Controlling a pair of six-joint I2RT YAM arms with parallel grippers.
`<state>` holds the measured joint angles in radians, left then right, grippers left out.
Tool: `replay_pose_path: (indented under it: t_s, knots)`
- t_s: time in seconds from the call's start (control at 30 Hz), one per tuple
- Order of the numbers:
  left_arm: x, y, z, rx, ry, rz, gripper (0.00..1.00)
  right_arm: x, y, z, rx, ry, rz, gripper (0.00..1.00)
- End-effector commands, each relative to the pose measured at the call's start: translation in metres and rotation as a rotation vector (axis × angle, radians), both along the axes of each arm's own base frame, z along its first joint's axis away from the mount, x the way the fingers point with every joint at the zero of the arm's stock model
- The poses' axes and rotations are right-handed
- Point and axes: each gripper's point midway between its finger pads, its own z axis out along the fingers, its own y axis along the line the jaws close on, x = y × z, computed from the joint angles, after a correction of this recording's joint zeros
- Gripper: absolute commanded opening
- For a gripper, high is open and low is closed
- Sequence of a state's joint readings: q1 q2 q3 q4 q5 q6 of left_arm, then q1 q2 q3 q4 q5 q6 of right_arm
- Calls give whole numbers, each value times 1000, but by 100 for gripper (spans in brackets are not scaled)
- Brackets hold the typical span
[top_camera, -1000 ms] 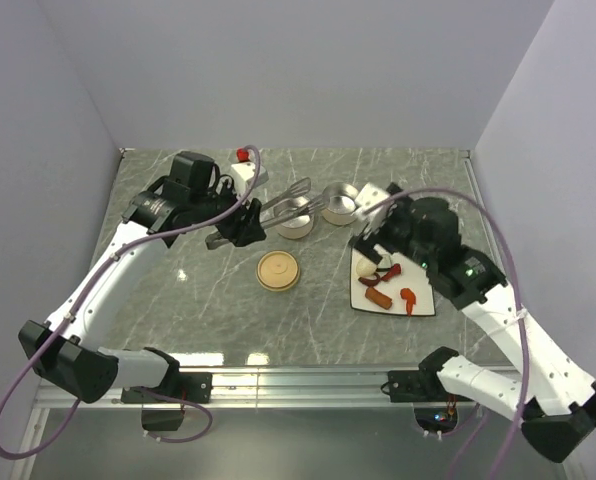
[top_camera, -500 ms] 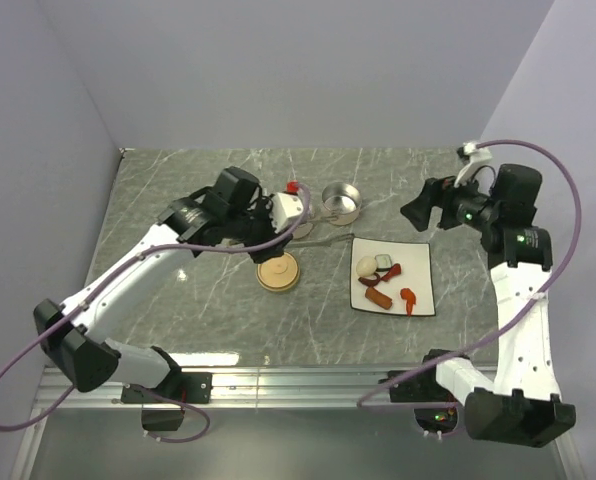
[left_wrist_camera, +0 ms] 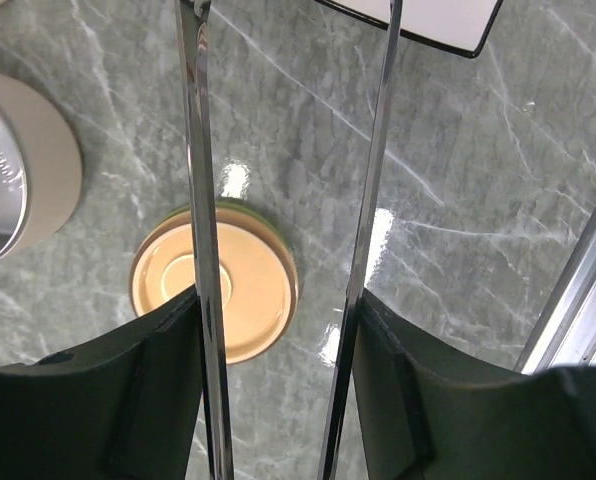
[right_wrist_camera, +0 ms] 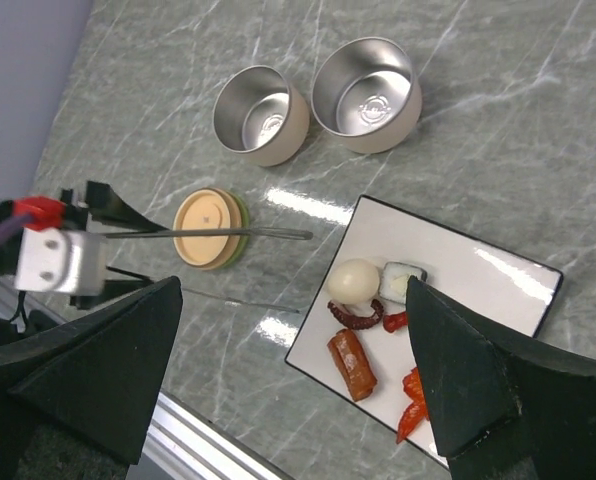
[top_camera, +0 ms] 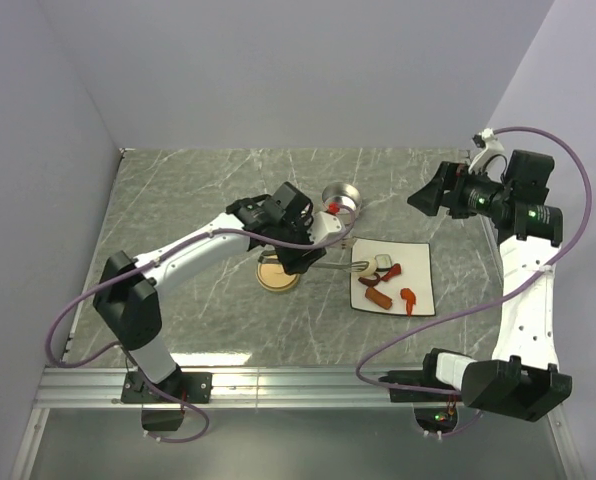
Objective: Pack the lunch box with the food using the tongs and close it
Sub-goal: Pick up the food using the clamp
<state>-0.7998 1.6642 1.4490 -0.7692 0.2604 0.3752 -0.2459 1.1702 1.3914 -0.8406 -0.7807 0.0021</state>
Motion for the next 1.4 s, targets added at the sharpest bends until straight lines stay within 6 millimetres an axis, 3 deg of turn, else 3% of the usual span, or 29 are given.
replay_pose_path:
  t_s: [0.0, 0.2, 0.77, 1.2, 1.37]
  knots:
    - [16, -21, 15, -51, -53, 31, 59, 6, -8, 25, -17, -31, -42, 100]
    - [21, -34, 6, -51, -37, 42, 60, 12, -11, 38, -14, -54, -68, 100]
    - [17, -53, -30, -2, 15, 30, 57, 13, -13, 33, -15, -49, -69, 100]
    - [21, -54, -43, 29, 19, 41, 52, 13, -13, 31, -16, -49, -66, 100]
    - [24, -57, -37, 11, 4, 47, 48, 13, -14, 31, -16, -50, -67, 100]
